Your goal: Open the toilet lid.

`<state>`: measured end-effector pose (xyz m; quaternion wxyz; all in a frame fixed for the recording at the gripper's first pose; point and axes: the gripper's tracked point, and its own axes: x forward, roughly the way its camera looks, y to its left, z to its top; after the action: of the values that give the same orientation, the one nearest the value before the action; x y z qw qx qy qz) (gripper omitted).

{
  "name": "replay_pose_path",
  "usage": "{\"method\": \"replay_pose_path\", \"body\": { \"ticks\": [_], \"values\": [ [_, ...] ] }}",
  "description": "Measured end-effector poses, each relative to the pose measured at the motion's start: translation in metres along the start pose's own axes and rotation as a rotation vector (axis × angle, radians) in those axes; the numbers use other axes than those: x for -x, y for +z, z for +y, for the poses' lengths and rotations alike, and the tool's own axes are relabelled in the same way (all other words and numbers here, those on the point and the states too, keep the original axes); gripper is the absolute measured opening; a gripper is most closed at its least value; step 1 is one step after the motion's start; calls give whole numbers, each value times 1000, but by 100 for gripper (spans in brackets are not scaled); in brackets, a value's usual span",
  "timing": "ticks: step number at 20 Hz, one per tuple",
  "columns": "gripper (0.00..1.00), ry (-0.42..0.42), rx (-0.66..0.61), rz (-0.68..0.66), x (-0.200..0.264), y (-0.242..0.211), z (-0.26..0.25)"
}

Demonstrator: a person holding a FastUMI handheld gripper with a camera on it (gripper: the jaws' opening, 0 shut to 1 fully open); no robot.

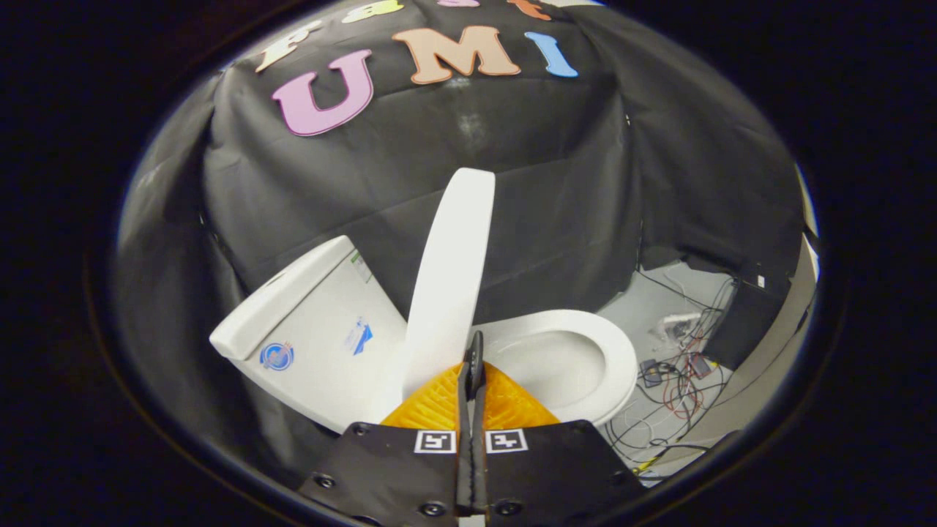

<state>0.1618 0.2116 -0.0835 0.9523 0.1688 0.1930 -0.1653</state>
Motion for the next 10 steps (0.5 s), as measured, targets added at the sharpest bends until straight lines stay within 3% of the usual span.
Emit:
{"method": "replay_pose_path", "body": {
  "ticks": [10],
  "values": [
    [1,16,55,-11,-1,8,32]
  ]
}}
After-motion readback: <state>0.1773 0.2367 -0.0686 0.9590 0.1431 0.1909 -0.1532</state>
